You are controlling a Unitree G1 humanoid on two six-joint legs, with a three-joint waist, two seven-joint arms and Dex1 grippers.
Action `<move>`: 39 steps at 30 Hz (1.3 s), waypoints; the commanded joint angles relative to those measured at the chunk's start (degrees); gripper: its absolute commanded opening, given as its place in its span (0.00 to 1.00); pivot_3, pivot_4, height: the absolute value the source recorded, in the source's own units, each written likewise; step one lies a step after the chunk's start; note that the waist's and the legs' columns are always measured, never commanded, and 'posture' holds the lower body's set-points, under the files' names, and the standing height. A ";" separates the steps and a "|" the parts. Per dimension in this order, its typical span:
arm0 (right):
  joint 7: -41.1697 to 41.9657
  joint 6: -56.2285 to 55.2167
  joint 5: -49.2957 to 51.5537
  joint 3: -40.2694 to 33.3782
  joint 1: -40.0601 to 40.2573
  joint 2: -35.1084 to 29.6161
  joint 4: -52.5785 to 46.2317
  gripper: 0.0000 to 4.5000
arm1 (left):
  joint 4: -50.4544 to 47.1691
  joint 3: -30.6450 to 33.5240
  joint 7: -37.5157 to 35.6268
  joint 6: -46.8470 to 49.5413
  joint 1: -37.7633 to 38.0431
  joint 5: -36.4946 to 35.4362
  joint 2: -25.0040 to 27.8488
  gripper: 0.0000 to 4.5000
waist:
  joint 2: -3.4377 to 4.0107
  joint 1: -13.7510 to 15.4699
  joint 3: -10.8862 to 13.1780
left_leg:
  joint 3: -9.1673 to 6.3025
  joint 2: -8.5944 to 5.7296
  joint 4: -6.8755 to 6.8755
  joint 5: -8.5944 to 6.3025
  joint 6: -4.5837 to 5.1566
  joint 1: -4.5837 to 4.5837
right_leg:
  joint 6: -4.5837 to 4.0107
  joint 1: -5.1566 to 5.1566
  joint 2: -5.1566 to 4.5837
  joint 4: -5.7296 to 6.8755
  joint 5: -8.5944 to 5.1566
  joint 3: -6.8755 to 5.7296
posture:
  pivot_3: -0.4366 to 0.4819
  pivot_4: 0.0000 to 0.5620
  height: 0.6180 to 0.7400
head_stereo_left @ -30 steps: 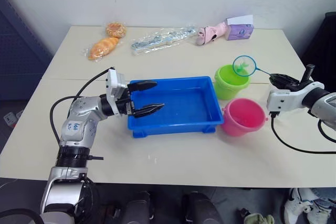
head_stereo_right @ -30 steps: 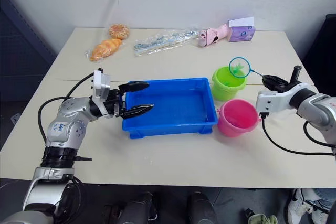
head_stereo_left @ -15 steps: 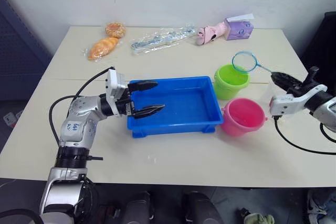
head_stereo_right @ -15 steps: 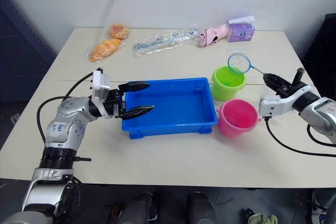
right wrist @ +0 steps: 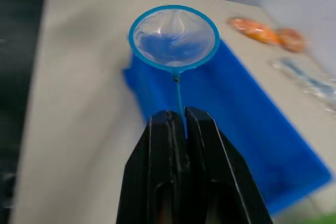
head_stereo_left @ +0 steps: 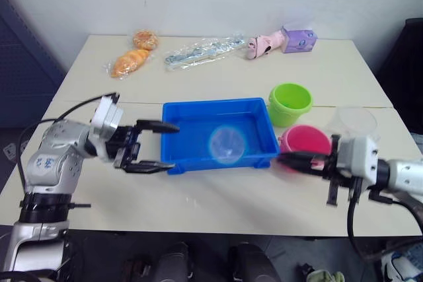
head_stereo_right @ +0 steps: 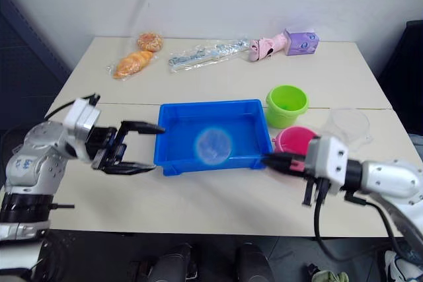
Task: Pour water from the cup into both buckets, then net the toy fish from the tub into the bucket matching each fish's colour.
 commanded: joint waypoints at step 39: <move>16.69 -0.70 -10.61 -23.26 23.17 14.44 -1.79 0.99 | 10.52 5.91 4.06 -17.60 18.89 13.10 13.83 1.00 | 0.05 0.44 0.04 | -0.06 -0.02 -0.18 -0.20 -0.05 -0.10 | -0.06 -0.10 -0.05 -0.24 -0.03 -0.04 | 0.48 0.27 1.00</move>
